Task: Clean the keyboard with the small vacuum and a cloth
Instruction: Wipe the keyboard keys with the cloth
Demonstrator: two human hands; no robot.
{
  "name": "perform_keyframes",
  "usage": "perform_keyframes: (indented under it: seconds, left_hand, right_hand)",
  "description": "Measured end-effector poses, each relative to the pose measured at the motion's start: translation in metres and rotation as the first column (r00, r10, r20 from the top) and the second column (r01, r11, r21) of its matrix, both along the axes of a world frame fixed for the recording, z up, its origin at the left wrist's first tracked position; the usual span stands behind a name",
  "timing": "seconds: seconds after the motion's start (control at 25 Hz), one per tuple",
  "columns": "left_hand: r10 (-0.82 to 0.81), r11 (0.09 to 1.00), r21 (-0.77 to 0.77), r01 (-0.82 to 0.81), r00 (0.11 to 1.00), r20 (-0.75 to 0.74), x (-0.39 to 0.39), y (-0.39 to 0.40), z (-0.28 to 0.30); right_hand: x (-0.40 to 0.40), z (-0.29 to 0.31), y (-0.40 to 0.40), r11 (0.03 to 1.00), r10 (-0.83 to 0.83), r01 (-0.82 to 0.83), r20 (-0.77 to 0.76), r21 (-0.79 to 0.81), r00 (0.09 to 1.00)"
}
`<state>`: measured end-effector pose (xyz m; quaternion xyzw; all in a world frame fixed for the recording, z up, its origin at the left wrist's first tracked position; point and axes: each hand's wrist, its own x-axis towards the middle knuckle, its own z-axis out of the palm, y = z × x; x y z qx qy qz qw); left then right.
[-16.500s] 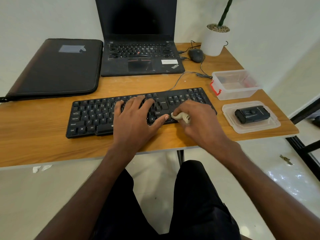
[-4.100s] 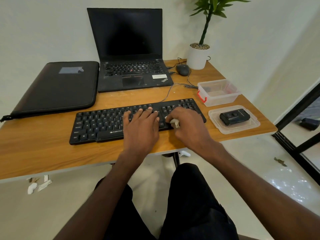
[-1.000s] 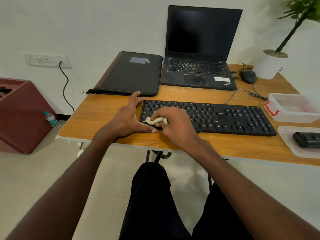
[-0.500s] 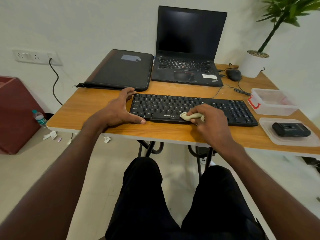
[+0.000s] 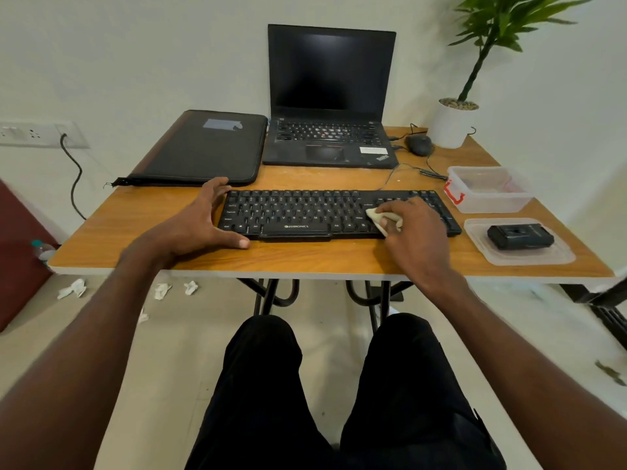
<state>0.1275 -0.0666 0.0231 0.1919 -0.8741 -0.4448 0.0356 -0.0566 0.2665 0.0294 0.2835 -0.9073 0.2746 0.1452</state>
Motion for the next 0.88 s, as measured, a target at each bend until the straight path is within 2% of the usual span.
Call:
perform_keyframes:
  seconds: [0.08,0.16,0.24,0.36,0.48,0.6,0.68,0.72,0.8,0.84,0.88]
  left_hand:
    - [0.060,0.988,-0.141,-0.062,0.998,-0.021,-0.007,0.020,0.013]
    - [0.121,0.939,-0.293,-0.181,0.970,-0.210,-0.027,0.059,0.018]
    - [0.057,0.858,-0.470,-0.206,0.949,-0.311,-0.050,0.107,0.012]
    - [-0.049,0.731,-0.676,-0.092,0.981,-0.187,-0.067,0.145,-0.013]
    - [-0.027,0.708,-0.702,-0.082,0.989,-0.142,-0.069,0.140,-0.025]
    - [-0.022,0.688,-0.719,-0.103,0.987,-0.162,-0.069,0.139,-0.029]
    - [-0.015,0.688,-0.716,-0.116,0.985,-0.174,-0.068,0.141,-0.027]
    - [-0.015,0.693,-0.708,-0.135,0.979,-0.202,-0.066,0.144,-0.025]
    - [-0.039,0.739,-0.649,-0.182,0.950,-0.309,-0.071,0.159,-0.015]
    - [-0.060,0.782,-0.594,-0.189,0.926,-0.373,-0.077,0.170,-0.007]
    - [-0.081,0.836,-0.520,-0.174,0.899,-0.430,-0.086,0.184,0.001]
  right_hand:
    - [0.002,-0.002,0.002,0.993,0.121,-0.121,0.003,-0.010,0.993]
    - [0.000,-0.004,0.004,0.980,0.198,-0.197,0.020,-0.023,0.980]
    - [-0.007,-0.003,0.006,0.982,0.187,-0.186,0.046,-0.027,0.981]
    - [-0.020,0.002,0.020,0.990,0.141,-0.141,0.084,-0.003,0.987]
    - [-0.031,0.009,0.044,0.999,0.040,-0.042,0.088,0.018,0.995]
    - [-0.037,0.016,0.060,0.966,-0.178,0.167,0.037,0.198,0.983]
    - [-0.039,0.020,0.073,0.945,-0.258,0.247,0.021,0.215,0.966]
    - [-0.037,0.021,0.082,0.962,-0.244,0.237,0.043,0.132,0.969]
    - [-0.034,0.022,0.098,0.957,-0.130,0.178,0.212,-0.227,0.968]
    - [-0.032,0.023,0.101,0.881,-0.029,0.192,0.358,-0.431,0.933]
    - [-0.028,0.025,0.102,0.773,0.105,0.245,0.499,-0.586,0.860]
